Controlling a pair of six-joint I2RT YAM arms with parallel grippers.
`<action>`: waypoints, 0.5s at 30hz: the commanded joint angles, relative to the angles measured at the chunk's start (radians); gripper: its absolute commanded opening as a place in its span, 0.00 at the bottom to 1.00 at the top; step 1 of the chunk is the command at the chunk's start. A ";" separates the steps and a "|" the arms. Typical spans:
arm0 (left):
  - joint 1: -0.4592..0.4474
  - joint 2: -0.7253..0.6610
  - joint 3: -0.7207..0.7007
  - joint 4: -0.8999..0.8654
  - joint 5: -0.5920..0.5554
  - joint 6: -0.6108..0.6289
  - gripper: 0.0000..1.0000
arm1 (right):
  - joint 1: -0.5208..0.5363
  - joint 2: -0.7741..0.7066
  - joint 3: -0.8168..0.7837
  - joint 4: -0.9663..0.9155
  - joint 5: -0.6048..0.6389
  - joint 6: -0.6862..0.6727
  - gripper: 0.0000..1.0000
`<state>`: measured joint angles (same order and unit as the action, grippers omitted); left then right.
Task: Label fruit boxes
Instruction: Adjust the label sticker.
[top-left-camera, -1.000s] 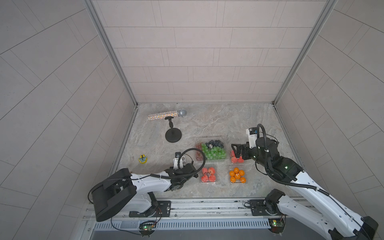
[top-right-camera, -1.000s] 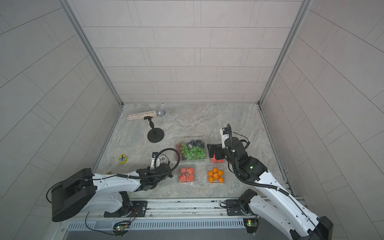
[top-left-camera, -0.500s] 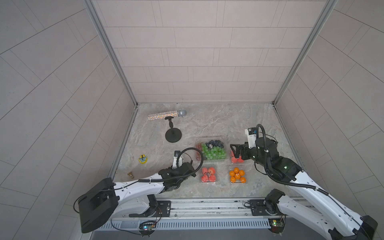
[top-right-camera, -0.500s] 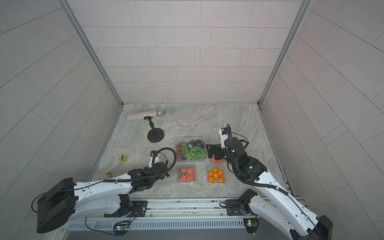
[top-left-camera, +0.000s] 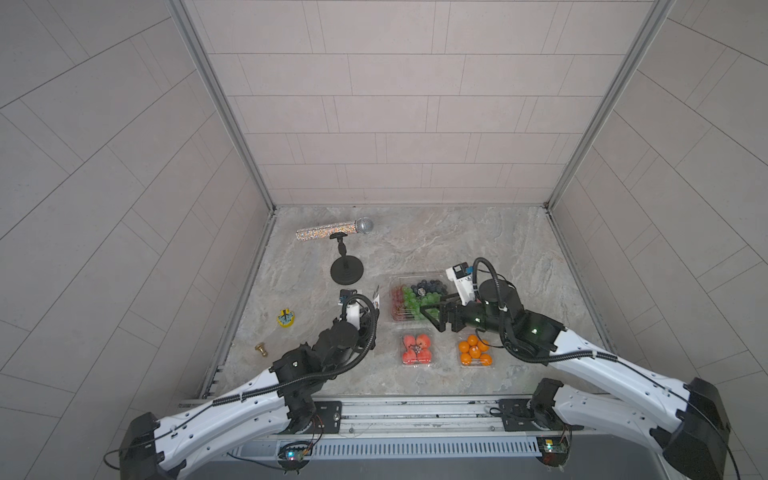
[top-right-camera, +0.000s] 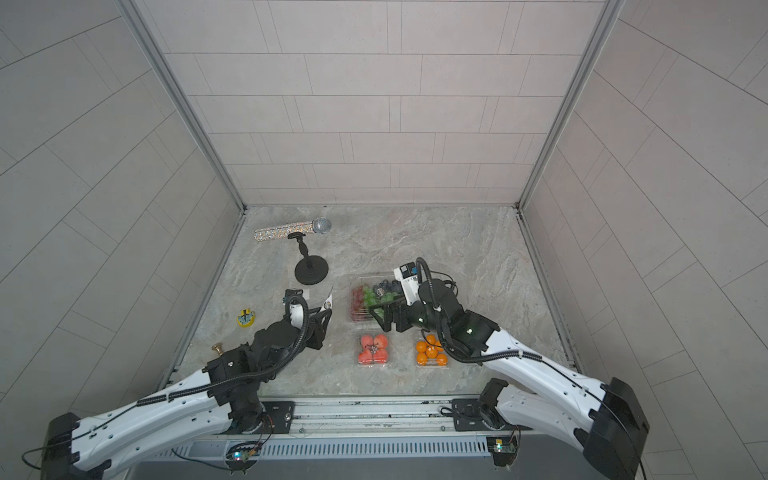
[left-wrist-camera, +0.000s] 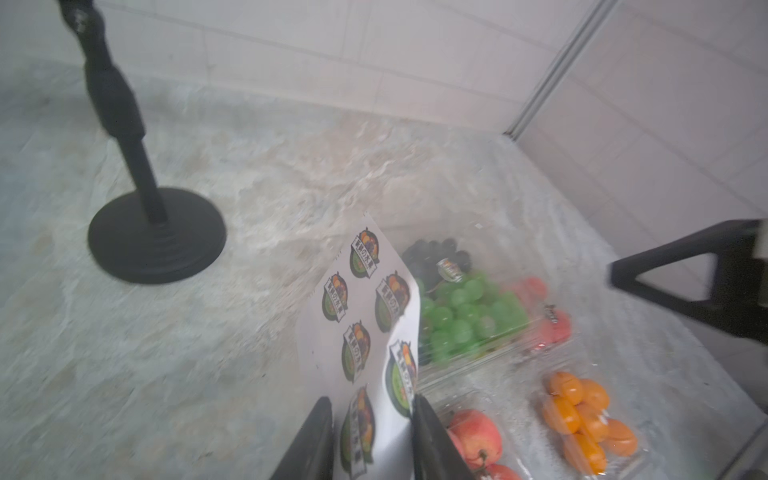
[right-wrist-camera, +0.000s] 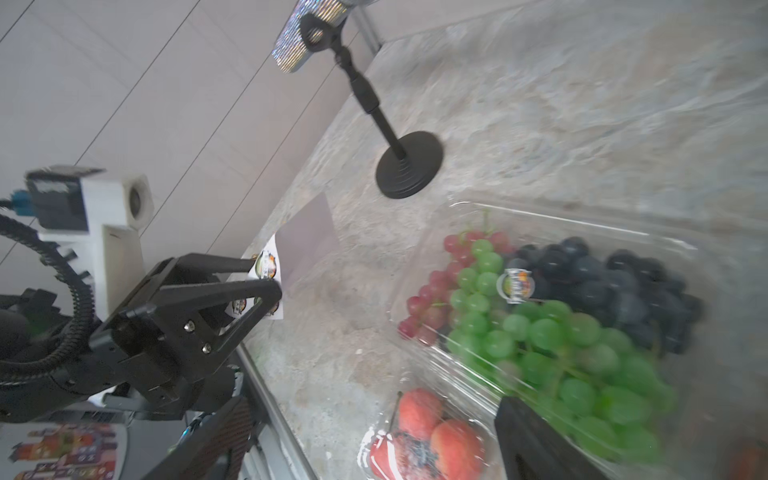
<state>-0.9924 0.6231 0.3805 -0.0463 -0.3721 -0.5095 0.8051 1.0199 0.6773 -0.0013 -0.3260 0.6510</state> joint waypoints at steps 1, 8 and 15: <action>0.000 -0.005 0.000 0.115 0.075 0.132 0.35 | 0.042 0.062 0.045 0.191 -0.085 0.032 0.89; -0.001 0.030 0.023 0.176 0.095 0.210 0.35 | 0.061 0.189 0.127 0.295 -0.136 0.054 0.75; 0.000 0.011 0.007 0.193 0.066 0.235 0.35 | 0.074 0.292 0.205 0.246 -0.096 0.078 0.65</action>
<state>-0.9924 0.6491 0.3813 0.1089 -0.2943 -0.3122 0.8707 1.2884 0.8562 0.2440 -0.4397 0.7094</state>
